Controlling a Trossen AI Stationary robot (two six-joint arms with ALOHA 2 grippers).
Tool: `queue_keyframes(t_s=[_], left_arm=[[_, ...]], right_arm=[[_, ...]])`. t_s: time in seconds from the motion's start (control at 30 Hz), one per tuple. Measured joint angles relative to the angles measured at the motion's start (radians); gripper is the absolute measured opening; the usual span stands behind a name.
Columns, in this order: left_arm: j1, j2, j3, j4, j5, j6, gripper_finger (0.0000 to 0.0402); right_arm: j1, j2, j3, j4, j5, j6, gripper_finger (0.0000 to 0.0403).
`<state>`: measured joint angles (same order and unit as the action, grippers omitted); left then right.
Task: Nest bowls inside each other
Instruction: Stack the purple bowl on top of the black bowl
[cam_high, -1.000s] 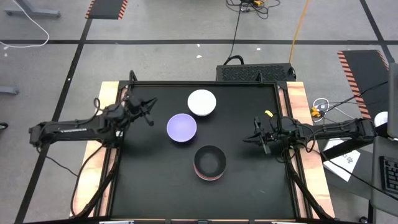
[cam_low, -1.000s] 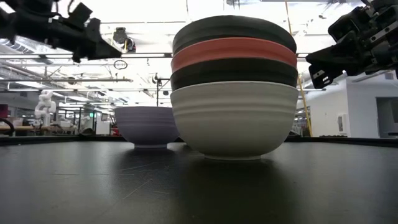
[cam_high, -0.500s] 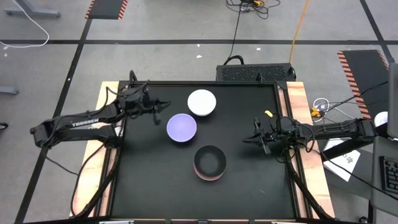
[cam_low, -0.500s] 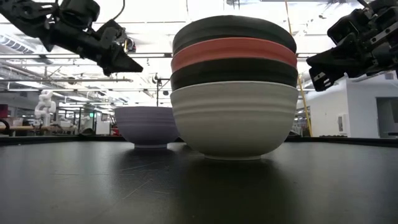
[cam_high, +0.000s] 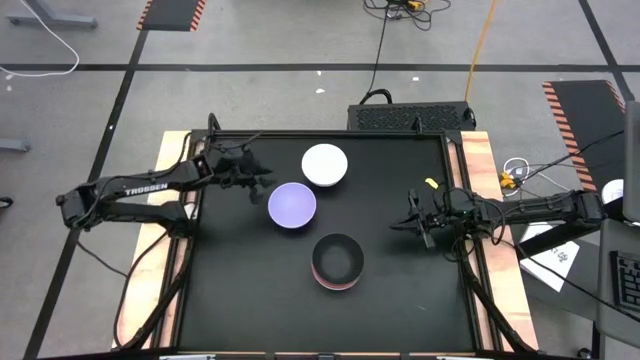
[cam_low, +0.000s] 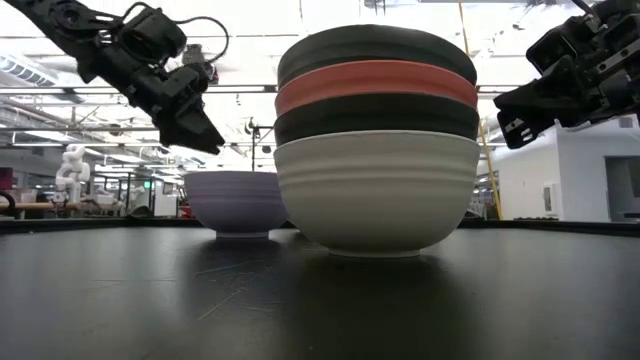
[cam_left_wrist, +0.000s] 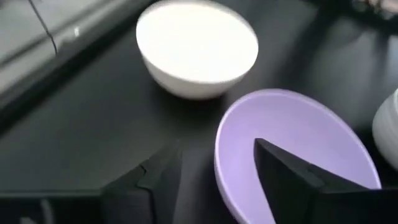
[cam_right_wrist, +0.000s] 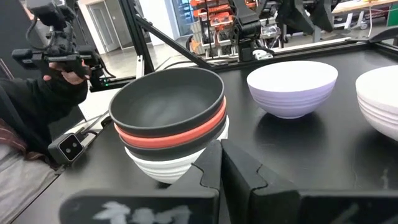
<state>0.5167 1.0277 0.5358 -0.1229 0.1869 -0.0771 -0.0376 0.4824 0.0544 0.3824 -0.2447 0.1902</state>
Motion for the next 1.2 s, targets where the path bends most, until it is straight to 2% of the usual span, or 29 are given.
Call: queue_keyframes(t_s=[0.2, 0.5, 0.8, 1.2], left_arm=[[-0.018, 0.121, 0.11, -0.147, -0.004, -0.005, 0.0234], [-0.058, 0.277, 0.247, -0.299, -0.005, 0.049, 0.0237], [-0.061, 0.349, 0.256, -0.298, -0.007, 0.071, 0.0237], [-0.061, 0.355, 0.256, -0.292, -0.049, 0.075, 0.0237]], right_arm=[[0.0, 0.0, 0.0, 0.0, 0.0, 0.0, 0.0], [0.0, 0.0, 0.0, -0.022, 0.0, 0.004, 0.0], [0.0, 0.0, 0.0, -0.022, 0.0, 0.006, 0.0], [0.0, 0.0, 0.0, -0.022, 0.0, 0.007, 0.0]])
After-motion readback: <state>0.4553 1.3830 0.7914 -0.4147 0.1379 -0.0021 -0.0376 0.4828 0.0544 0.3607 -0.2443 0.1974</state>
